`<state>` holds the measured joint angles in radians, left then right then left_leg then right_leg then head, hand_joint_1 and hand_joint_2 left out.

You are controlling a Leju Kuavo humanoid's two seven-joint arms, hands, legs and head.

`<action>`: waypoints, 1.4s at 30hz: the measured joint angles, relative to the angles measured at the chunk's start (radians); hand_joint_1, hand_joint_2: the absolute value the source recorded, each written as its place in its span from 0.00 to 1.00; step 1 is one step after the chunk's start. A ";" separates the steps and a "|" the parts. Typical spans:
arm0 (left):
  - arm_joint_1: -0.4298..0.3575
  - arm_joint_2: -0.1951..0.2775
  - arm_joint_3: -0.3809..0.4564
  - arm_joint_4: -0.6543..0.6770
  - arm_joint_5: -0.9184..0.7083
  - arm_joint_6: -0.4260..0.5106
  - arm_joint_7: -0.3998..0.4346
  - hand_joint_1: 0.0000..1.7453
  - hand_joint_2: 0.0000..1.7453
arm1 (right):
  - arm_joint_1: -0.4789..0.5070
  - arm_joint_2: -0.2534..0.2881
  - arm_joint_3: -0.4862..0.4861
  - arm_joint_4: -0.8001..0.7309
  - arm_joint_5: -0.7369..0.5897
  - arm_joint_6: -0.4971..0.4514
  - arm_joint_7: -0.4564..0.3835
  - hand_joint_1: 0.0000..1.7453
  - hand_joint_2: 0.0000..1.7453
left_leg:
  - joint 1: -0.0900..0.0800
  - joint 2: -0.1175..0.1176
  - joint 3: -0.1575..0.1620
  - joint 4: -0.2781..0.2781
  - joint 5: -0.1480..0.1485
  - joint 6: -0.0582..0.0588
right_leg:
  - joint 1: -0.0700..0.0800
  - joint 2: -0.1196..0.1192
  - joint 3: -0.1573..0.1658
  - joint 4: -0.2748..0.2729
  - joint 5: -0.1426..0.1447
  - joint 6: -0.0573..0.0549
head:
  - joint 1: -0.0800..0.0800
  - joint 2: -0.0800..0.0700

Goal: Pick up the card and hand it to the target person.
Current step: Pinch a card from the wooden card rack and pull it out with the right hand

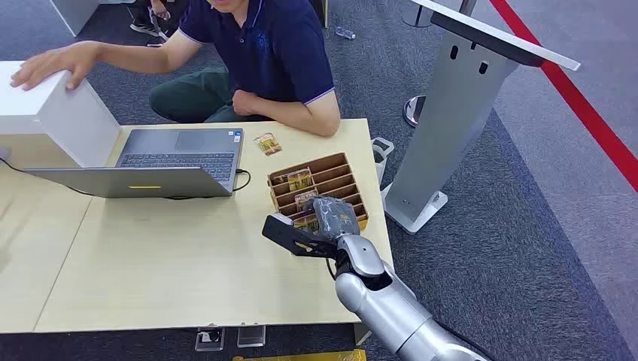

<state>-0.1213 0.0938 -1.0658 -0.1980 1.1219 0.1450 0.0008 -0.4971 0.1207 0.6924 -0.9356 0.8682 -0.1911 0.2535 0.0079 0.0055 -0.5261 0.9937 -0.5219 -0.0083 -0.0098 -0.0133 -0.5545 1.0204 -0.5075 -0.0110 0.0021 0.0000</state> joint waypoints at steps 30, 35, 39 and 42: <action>0.000 -0.005 0.000 0.000 0.000 0.000 0.000 0.00 1.00 | 0.016 0.009 0.018 0.006 -0.012 0.004 0.010 0.45 1.00 | 0.000 0.000 0.000 0.000 0.000 0.000 | 0.000 0.000 0.000 0.000 0.000 0.000 | 0.000 0.000; 0.000 -0.005 0.000 0.000 0.000 0.000 0.000 0.00 1.00 | 0.020 0.008 0.020 0.006 -0.010 0.005 0.016 0.51 1.00 | 0.000 0.000 0.000 0.000 0.000 0.000 | 0.000 0.000 0.000 0.000 0.000 0.000 | 0.000 0.000; 0.000 -0.005 0.000 0.000 0.000 0.000 0.000 0.00 1.00 | 0.023 0.007 0.020 0.006 -0.009 0.006 0.017 0.55 1.00 | 0.000 0.000 0.000 0.000 0.000 0.000 | 0.000 0.000 0.000 0.000 0.000 0.000 | 0.000 0.000; 0.000 -0.005 0.000 0.000 0.000 0.000 0.000 0.00 1.00 | 0.023 0.005 0.021 0.006 -0.009 0.007 0.018 0.56 1.00 | 0.000 0.000 0.000 0.000 0.000 0.000 | 0.000 0.000 0.000 0.000 0.000 0.000 | 0.000 0.000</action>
<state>-0.1211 0.0887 -1.0658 -0.1980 1.1219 0.1446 0.0007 -0.4746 0.1259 0.7130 -0.9296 0.8590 -0.1837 0.2714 0.0079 0.0056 -0.5258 0.9937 -0.5219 -0.0083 -0.0098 -0.0133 -0.5544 1.0204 -0.5075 -0.0110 0.0019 0.0000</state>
